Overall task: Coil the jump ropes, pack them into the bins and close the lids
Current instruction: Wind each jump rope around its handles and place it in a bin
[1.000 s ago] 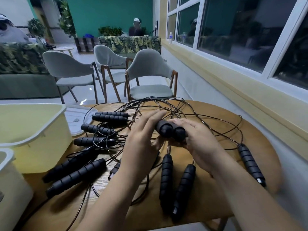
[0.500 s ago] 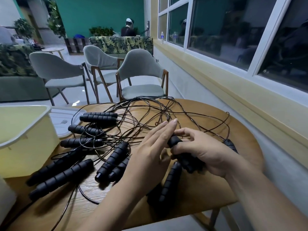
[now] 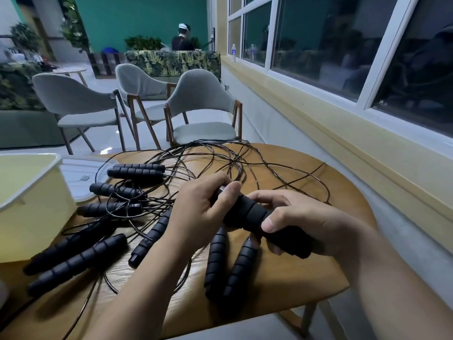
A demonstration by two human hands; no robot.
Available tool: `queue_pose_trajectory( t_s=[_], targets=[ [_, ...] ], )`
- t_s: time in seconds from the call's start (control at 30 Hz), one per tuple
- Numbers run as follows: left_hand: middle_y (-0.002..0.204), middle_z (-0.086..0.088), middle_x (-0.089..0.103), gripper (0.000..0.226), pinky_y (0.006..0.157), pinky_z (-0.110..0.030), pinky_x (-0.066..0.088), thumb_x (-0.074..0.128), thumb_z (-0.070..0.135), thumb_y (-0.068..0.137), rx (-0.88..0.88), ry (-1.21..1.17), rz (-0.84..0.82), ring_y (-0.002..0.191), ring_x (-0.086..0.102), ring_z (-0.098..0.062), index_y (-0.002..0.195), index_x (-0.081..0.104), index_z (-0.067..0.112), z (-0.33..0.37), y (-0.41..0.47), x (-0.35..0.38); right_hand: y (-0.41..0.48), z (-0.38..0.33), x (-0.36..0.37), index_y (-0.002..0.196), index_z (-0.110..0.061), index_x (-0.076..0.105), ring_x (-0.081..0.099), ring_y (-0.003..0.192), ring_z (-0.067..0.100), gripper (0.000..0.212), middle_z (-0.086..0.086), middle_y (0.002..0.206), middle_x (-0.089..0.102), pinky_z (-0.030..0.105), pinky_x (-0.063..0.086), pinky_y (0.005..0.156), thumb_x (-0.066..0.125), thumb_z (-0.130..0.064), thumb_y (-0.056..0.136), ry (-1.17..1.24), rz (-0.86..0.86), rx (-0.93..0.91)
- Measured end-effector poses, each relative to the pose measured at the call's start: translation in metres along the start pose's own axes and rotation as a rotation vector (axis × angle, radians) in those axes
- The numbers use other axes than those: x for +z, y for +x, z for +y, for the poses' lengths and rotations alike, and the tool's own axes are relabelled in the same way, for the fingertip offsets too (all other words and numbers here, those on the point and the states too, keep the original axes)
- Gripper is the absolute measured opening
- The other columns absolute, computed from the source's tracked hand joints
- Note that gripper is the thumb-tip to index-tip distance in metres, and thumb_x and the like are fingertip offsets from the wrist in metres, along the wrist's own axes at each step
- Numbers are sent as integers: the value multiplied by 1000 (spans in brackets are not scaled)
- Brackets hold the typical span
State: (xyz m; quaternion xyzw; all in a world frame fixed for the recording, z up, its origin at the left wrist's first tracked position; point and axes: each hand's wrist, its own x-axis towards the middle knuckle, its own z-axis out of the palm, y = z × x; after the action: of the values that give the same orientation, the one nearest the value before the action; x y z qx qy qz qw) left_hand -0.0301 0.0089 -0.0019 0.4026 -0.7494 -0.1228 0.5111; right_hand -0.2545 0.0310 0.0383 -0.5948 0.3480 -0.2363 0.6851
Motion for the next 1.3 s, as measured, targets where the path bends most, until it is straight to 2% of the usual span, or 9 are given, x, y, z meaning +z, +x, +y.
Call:
queue_pose_trajectory(
  t_s=[0.13,0.37,0.5,0.63,0.8,0.9,0.97,1.07,1.3],
  targets=[
    [58,10,44,35,56,-17,30,48,45,103,39,73,40,57,47,-5,75,52,23,0,5,2,6,10,-1,142,-5,58,62,99,45,64,38,122,65,37,56,69,76,-24,84,3,-22,10],
    [60,7,53,40,53,-31,39,53,44,105,81,140,133,57,51,-13,77,64,16,-8,7,-3,4,8,7,116,-19,76,56,79,27,45,13,100,76,32,38,58,63,-59,101,-241,193,-23],
    [61,-8,55,58,53,-34,39,41,51,109,-46,-109,66,57,54,-24,74,62,10,-11,9,-6,1,4,0,100,-18,79,52,70,25,38,18,97,73,24,30,47,66,-54,101,-152,174,-45],
    [70,-25,57,68,61,-41,46,38,55,112,-239,-527,72,63,52,-30,78,64,2,1,9,-7,-3,3,-7,123,13,60,51,64,19,63,23,98,69,23,27,43,63,-47,102,10,65,-95],
    [86,-31,50,74,73,-52,40,40,74,98,-420,-852,174,82,48,-39,94,58,3,21,10,0,3,3,4,140,4,55,51,66,18,68,21,105,66,26,25,46,68,-50,101,156,-54,-224],
    [70,-40,32,83,55,-55,30,32,69,103,-420,-790,151,58,32,-51,92,44,-12,30,6,7,8,-2,13,146,-5,56,48,68,18,59,20,105,64,30,25,51,54,-46,104,217,-49,-334],
    [63,-26,32,66,54,-46,21,29,54,110,-394,-730,117,53,25,-36,85,41,-6,34,5,15,12,-6,18,144,-3,58,49,68,18,59,19,106,64,33,24,53,51,-46,104,212,9,-395],
    [61,9,42,34,48,-28,27,37,43,114,-313,-592,44,50,33,-12,103,54,16,31,2,23,17,-7,20,138,7,57,51,69,18,65,22,109,61,31,29,52,54,-48,103,175,134,-446],
    [76,2,62,11,58,-36,38,38,34,112,-273,29,-247,66,55,-15,102,42,35,27,0,24,16,-5,16,129,3,61,52,73,20,54,21,97,58,27,35,52,77,-35,94,121,268,-457]
  ],
)
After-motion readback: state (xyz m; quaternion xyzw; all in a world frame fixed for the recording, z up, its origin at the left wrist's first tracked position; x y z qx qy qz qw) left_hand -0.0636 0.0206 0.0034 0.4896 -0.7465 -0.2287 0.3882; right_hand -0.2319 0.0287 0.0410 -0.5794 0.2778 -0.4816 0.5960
